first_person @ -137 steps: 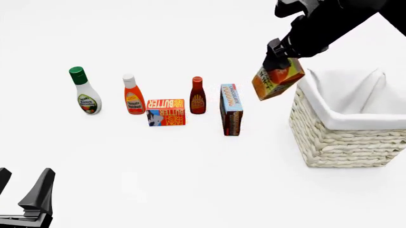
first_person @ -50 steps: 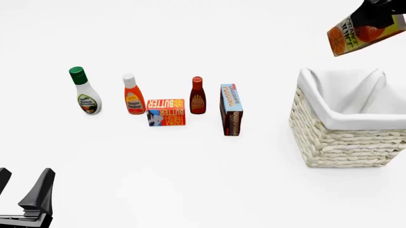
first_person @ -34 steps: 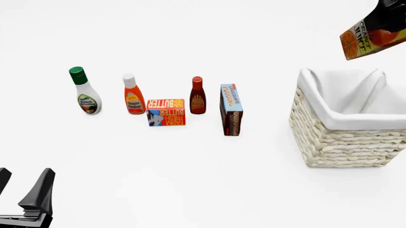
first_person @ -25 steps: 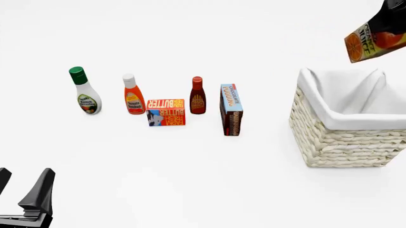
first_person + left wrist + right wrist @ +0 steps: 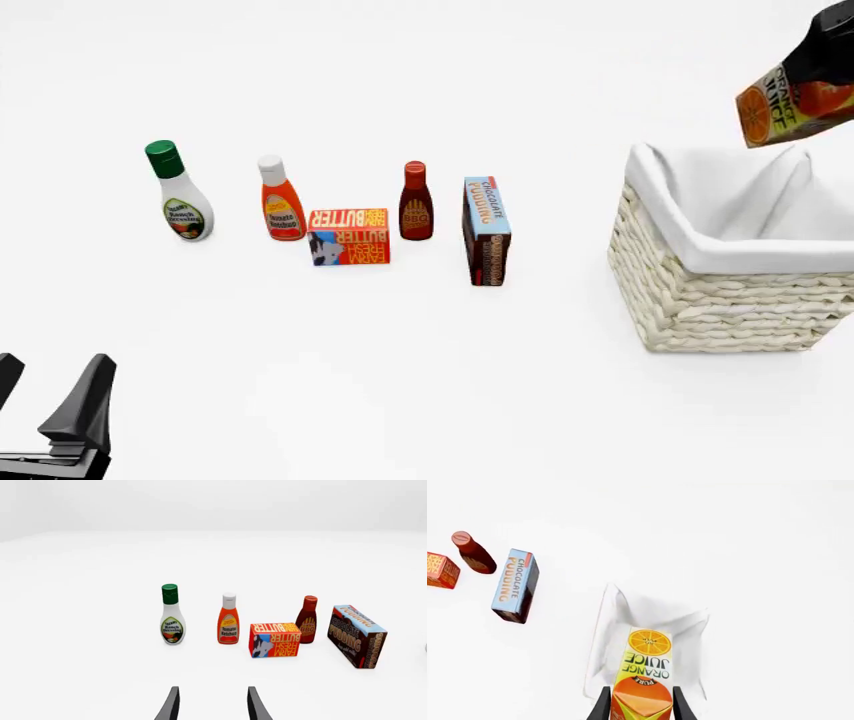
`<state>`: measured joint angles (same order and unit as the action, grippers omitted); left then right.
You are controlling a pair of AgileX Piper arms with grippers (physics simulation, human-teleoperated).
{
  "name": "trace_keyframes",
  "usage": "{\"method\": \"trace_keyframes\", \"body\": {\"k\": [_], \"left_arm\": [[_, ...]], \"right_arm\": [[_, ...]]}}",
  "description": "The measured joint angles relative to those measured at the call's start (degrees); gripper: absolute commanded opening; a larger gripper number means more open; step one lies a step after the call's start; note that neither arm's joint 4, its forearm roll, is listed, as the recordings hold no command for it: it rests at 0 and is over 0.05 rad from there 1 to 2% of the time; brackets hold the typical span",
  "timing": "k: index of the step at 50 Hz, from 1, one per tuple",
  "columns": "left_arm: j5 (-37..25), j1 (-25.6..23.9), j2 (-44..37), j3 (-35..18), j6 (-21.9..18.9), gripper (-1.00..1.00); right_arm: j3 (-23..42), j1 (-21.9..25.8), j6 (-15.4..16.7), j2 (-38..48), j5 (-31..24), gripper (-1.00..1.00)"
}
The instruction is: Pick the orange juice and place it in the basket.
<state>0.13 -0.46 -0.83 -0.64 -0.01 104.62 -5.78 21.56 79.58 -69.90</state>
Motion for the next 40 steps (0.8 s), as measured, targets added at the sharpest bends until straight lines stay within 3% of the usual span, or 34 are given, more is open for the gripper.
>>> {"method": "trace_keyframes", "body": {"k": [23, 40], "left_arm": [[0.00, 0.00, 0.00, 0.00, 0.00, 1.00], [0.00, 0.00, 0.00, 0.00, 0.00, 1.00]], "right_arm": [[-0.95, -2.28, -2.55, 1.65, 0.00, -1.00], [-0.45, -1.40, -5.23, 4.30, 0.00, -1.00]]}}
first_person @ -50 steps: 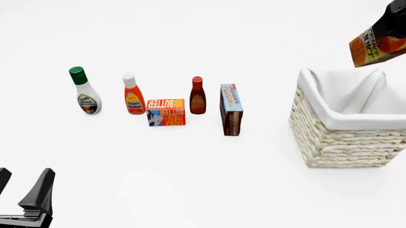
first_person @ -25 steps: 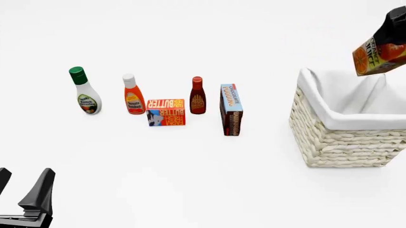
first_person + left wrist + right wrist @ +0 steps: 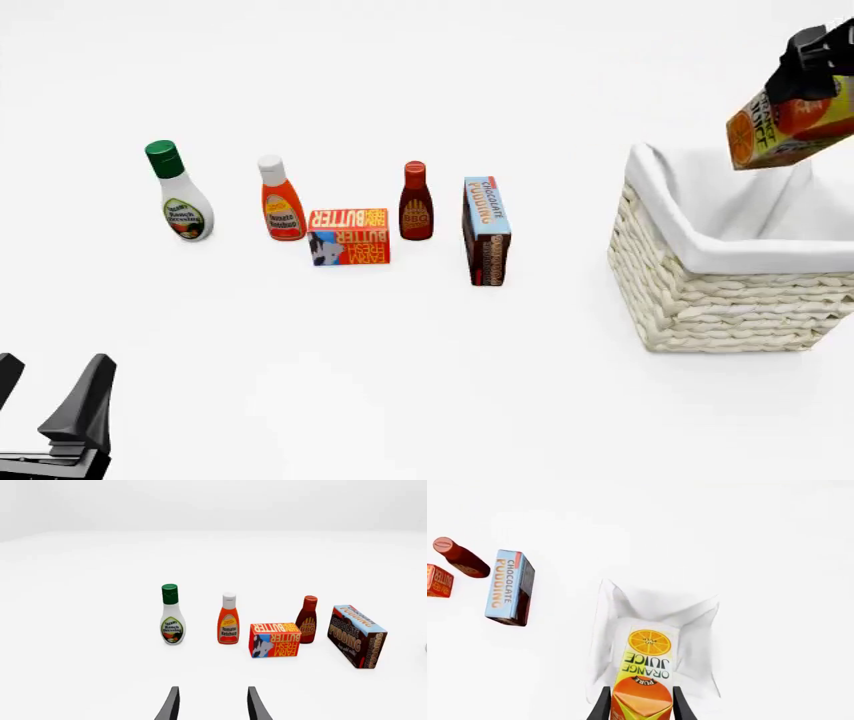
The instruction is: Pick the orange juice and place it in the basket.
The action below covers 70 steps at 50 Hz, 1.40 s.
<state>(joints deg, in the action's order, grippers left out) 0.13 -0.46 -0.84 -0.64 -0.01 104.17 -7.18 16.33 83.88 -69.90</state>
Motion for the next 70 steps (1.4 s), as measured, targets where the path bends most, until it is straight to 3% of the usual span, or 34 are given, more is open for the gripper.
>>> {"method": "trace_keyframes", "body": {"k": [52, 70], "left_arm": [[0.00, 0.00, 0.00, 0.00, 0.00, 1.00], [0.00, 0.00, 0.00, 0.00, 0.00, 1.00]], "right_arm": [[-0.71, -2.74, -4.21, 6.24, 0.00, -1.00], [-1.24, -4.72, -4.31, 8.00, 0.00, -1.00]]}}
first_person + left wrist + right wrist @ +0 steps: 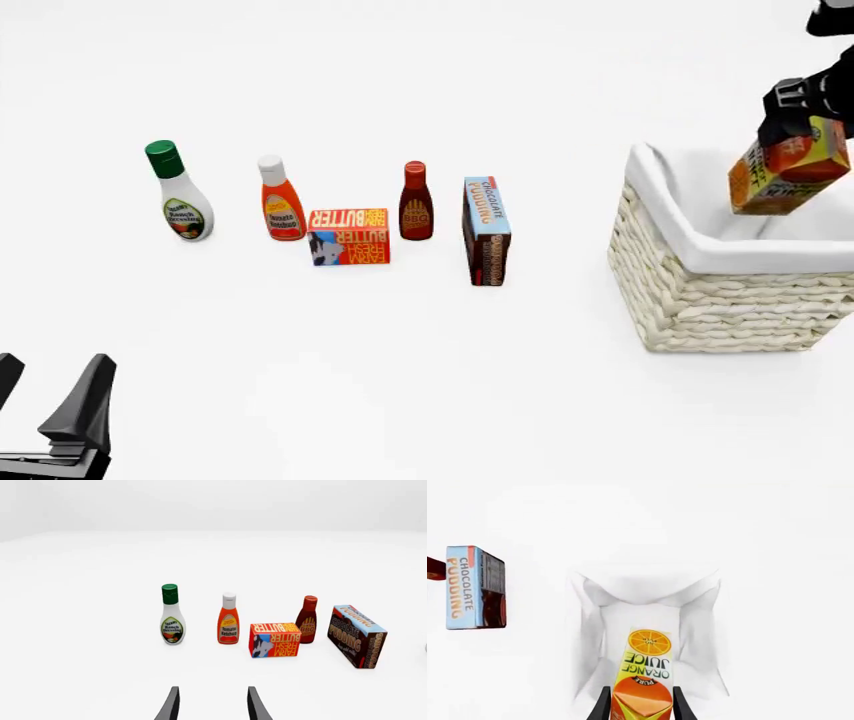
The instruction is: Pick the orange juice and place it in the basket.
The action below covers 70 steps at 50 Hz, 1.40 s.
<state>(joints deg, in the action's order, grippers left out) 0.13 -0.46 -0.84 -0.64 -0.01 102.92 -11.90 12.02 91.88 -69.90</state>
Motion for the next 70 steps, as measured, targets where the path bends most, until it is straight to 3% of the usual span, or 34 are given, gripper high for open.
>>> {"method": "trace_keyframes", "body": {"k": [43, 70], "left_arm": [[0.00, 0.00, 0.00, 0.00, 0.00, 1.00], [0.00, 0.00, 0.00, 0.00, 0.00, 1.00]], "right_arm": [[3.63, -1.50, -0.67, 5.75, 0.00, -1.00], [6.45, -0.30, -3.43, 11.08, 0.00, -1.00]]}}
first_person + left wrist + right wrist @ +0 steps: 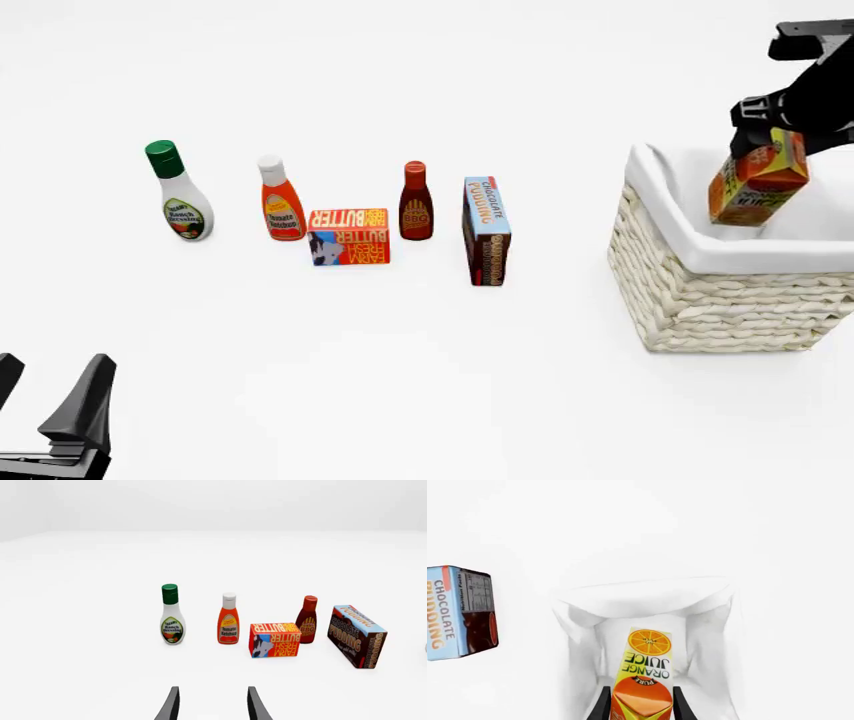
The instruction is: Pick the orange juice and place it in the basket.
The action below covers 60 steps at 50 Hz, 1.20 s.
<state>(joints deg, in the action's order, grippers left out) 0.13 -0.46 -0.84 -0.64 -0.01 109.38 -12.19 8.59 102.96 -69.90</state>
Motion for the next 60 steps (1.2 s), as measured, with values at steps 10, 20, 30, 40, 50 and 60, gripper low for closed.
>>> {"method": "trace_keyframes", "body": {"k": [10, 20, 30, 40, 50, 60], "left_arm": [[0.00, 0.00, 0.00, 0.00, 0.00, 1.00], [0.00, 0.00, 0.00, 0.00, 0.00, 1.00], [0.00, 0.00, 0.00, 0.00, 0.00, 1.00], [0.00, 0.00, 0.00, 0.00, 0.00, 1.00], [0.00, 0.00, 0.00, 0.00, 0.00, 1.00], [0.00, 0.00, 0.00, 0.00, 0.00, 1.00]], "right_arm": [[-0.56, -0.01, -0.70, 0.85, 0.00, -1.00], [-1.41, -0.05, -1.25, 1.03, 0.00, -1.00], [-2.09, -0.30, -1.62, 1.06, 0.00, -1.00], [-2.67, -0.87, -1.84, 1.22, 0.00, -1.00], [-2.74, -1.61, -1.72, 1.73, 0.00, -1.00], [-2.44, -2.12, -1.72, 2.56, 0.00, -1.00]]}}
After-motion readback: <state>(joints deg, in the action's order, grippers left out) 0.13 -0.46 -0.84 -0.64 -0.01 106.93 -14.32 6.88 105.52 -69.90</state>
